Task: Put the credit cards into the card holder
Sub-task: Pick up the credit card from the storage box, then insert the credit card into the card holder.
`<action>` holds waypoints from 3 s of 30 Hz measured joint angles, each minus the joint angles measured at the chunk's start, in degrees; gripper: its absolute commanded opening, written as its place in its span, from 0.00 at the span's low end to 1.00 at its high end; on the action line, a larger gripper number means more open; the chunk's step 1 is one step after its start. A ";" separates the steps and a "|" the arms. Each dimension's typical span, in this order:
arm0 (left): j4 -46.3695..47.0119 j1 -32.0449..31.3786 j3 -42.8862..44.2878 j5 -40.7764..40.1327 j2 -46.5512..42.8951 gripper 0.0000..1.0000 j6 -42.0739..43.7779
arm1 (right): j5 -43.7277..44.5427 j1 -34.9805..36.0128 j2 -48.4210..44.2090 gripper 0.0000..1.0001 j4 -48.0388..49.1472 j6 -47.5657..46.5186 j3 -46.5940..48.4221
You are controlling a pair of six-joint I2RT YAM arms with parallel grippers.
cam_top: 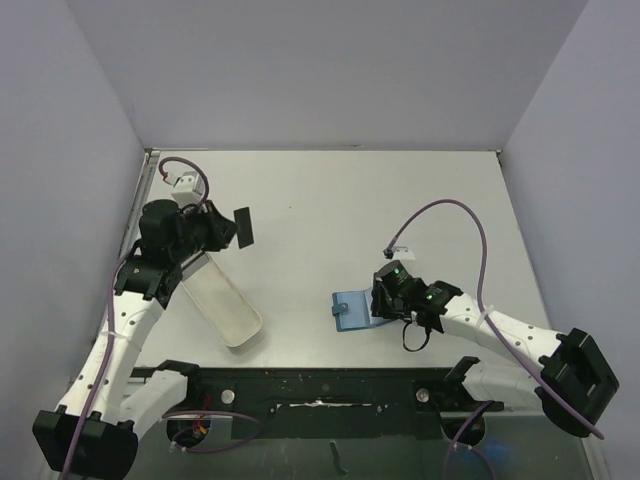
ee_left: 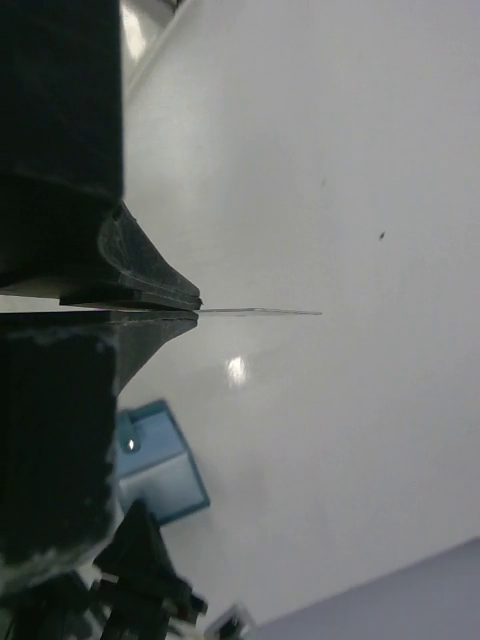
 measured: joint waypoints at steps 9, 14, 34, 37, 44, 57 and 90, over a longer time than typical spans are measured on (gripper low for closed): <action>14.23 -10.75 -10.23 9.31 0.48 0.00 -21.99 | 1.97 -1.49 2.51 0.34 -0.61 -0.04 0.02; 21.07 -21.16 -10.27 6.67 6.47 0.00 -29.16 | 2.34 -2.71 2.51 0.33 -0.52 -0.04 0.02; 43.91 -38.10 -13.70 -2.08 36.50 0.00 -46.40 | 1.51 -4.55 2.29 0.41 0.00 0.63 -1.25; 45.72 -38.21 -13.70 -2.23 38.58 0.00 -47.30 | 1.64 -4.96 1.95 0.43 -0.68 -0.26 -0.13; 46.64 -38.60 -13.68 -2.27 42.97 0.00 -47.98 | 2.43 -8.59 1.97 0.45 -1.66 -3.78 2.45; 43.80 -38.62 -11.47 -3.23 44.57 0.00 -45.88 | -0.11 -12.48 4.22 0.34 0.59 -7.10 0.63; 31.58 -38.77 -5.49 4.74 41.83 0.00 -36.81 | -2.45 -4.74 -1.81 0.22 5.44 7.04 -10.19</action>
